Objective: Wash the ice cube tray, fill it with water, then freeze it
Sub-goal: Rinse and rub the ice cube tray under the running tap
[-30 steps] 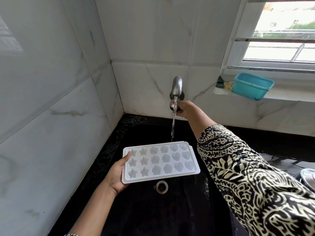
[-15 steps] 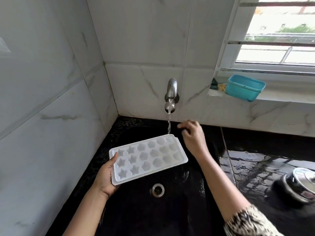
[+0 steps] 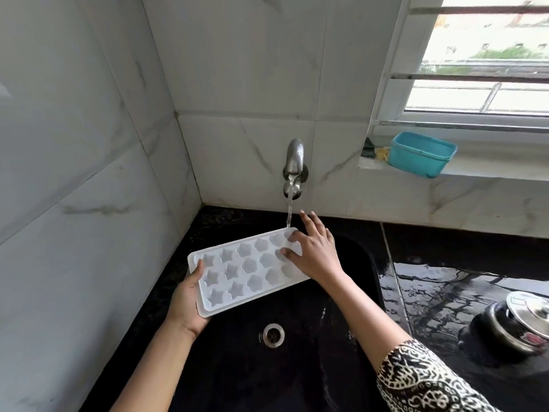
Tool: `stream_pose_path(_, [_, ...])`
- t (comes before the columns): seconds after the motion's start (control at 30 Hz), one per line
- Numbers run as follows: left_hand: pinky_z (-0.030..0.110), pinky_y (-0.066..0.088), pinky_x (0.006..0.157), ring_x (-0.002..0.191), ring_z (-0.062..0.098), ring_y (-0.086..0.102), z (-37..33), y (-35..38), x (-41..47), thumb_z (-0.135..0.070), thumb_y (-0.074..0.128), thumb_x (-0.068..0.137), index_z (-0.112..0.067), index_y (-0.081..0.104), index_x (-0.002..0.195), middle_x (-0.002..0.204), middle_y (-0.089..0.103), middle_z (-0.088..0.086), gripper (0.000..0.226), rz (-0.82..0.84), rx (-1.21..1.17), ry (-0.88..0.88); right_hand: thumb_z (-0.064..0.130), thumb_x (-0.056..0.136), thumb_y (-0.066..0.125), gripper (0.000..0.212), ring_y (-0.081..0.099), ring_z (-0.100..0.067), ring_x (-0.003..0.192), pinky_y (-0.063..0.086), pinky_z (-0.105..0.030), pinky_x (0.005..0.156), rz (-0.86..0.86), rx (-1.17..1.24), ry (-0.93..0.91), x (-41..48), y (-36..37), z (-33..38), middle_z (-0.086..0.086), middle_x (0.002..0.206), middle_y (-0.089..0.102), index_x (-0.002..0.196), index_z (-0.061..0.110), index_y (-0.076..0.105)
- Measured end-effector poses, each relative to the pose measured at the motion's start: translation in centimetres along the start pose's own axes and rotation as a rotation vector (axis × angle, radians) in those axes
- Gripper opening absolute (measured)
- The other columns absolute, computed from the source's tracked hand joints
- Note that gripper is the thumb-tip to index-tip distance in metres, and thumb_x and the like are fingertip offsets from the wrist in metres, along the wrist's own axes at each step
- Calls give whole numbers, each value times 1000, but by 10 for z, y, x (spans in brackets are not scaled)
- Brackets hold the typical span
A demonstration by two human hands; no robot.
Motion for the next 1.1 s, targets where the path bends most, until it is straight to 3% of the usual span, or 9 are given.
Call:
stream_pose_path(0.2, [42, 59, 67, 95, 30, 70, 10, 1, -3, -37, 47, 94, -7, 55, 131, 116, 68, 16, 48, 11, -33, -4, 51, 92, 50, 49, -22, -18, 145, 1, -51, 116, 76, -66, -15, 1, 2, 7, -2, 159, -15, 134, 27, 52])
stream_pose_path(0.3, [43, 59, 70, 99, 30, 69, 8, -1, -2, -38, 50, 91, -8, 54, 133, 121, 65, 17, 52, 2, -35, 27, 43, 91, 57, 43, -15, -17, 146, 7, -47, 118, 3, 42, -18, 1, 0, 8, 2, 161, -7, 129, 24, 59])
stream_pose_path(0.43, [42, 59, 68, 97, 30, 70, 8, -2, -3, -36, 47, 95, -8, 54, 132, 117, 68, 15, 46, 18, -29, 41, 55, 80, 64, 40, -14, -16, 146, 1, -52, 116, -44, -40, 26, -2, -4, 2, 4, 161, 0, 109, 27, 67])
stream_pose_path(0.53, [41, 59, 70, 99, 30, 69, 11, -4, -3, -36, 48, 94, -8, 55, 131, 118, 67, 16, 47, 2, -16, 35, 59, 84, 54, 49, -29, -16, 141, -5, -55, 114, 22, -109, -11, -2, 3, 6, 2, 159, -16, 121, 27, 61])
stream_pose_path(0.63, [41, 60, 70, 98, 30, 69, 13, -6, -2, -37, 48, 94, -8, 58, 127, 118, 67, 17, 45, -12, -29, 38, 46, 91, 55, 46, -37, -13, 134, -2, -53, 116, 41, 48, -28, 1, 8, 11, 3, 157, -24, 131, 24, 56])
stream_pose_path(0.73, [42, 59, 74, 103, 31, 67, 11, -9, -3, -38, 47, 95, -9, 57, 128, 121, 65, 17, 46, -17, -25, 60, 37, 87, 63, 41, -28, -14, 141, 2, -50, 118, -1, 164, -21, 3, 7, 9, 5, 159, -14, 125, 22, 62])
stream_pose_path(0.83, [43, 59, 76, 104, 32, 67, 9, -13, -4, -39, 50, 91, -11, 54, 133, 123, 64, 15, 50, -23, -5, 73, 51, 80, 66, 39, -19, -14, 145, -1, -48, 117, -15, 79, -50, 2, 5, 4, 8, 160, -3, 109, 25, 67])
stream_pose_path(0.93, [43, 59, 74, 102, 31, 68, 14, -12, -5, -36, 48, 93, -12, 56, 129, 121, 65, 16, 44, -16, 2, 70, 63, 79, 58, 43, -28, -12, 141, -10, -53, 115, 12, -133, -113, 1, 7, 5, 7, 160, -10, 103, 28, 64])
stream_pose_path(1.1, [42, 59, 76, 101, 30, 68, 16, -14, -2, -37, 45, 97, -12, 60, 123, 119, 67, 15, 40, -50, -13, 92, 62, 90, 41, 54, -32, -13, 139, -18, -51, 112, -40, -177, -121, -2, 10, 13, 8, 154, -25, 133, 30, 51])
Point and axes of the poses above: each hand's wrist, its own x-axis towards the middle knuckle, its own y-axis out of the palm, z = x × y, the point moved 7 cm from there along x, towards the middle knuckle
